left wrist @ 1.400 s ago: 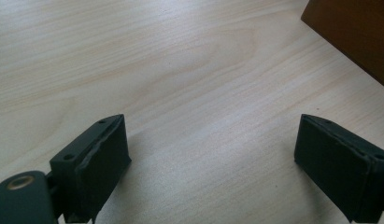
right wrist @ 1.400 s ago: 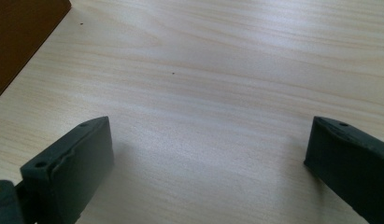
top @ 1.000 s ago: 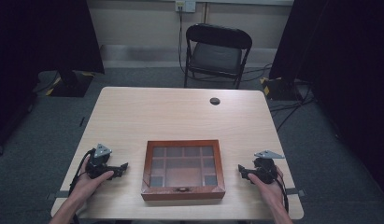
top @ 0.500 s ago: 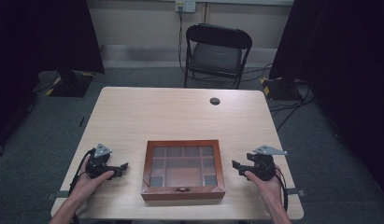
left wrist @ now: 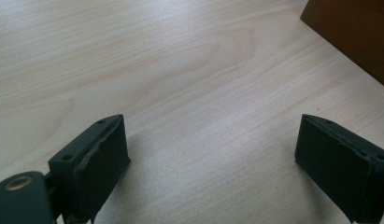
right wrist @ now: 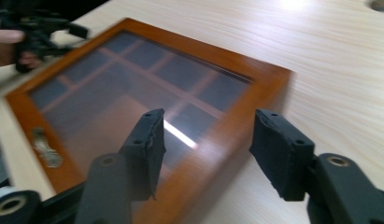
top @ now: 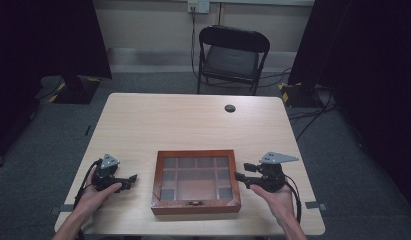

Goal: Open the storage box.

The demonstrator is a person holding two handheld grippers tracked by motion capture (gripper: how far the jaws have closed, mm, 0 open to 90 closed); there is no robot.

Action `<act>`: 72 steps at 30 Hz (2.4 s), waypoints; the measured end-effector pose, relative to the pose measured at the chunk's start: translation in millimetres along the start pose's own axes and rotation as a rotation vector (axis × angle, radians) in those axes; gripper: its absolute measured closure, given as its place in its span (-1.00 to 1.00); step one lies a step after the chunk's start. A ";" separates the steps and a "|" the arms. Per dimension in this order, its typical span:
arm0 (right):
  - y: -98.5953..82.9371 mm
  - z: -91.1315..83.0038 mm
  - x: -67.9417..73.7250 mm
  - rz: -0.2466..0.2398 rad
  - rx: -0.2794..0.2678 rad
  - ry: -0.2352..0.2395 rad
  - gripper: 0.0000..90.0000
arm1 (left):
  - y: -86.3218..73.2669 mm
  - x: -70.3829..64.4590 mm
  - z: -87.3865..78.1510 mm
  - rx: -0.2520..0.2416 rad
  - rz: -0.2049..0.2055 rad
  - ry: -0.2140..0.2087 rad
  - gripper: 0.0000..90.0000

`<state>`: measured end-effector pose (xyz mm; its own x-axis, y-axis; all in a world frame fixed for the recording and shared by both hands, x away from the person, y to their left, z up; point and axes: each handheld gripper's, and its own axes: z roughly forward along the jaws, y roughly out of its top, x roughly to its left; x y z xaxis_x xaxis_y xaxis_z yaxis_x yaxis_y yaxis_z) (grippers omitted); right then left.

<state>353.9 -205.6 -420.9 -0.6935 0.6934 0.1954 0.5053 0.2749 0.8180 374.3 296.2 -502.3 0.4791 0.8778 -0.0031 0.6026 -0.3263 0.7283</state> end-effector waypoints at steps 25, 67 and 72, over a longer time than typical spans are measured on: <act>7.2 65.5 81.1 -0.235 0.177 0.392 0.78 | 0.1 0.0 0.3 -0.001 -0.002 0.000 -0.81; 6.1 75.1 97.0 -0.223 0.173 0.418 0.83 | 1.5 -1.7 -1.1 -0.017 0.002 -0.039 -0.65; 11.3 72.9 97.6 -0.224 0.168 0.420 0.83 | 3.3 -2.4 -3.7 -0.041 0.003 -0.044 -0.64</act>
<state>329.3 -86.2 -432.0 -0.9237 0.2867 0.2541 0.3722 0.5141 0.7728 372.8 294.3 -497.3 0.5086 0.8605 -0.0304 0.5750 -0.3132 0.7558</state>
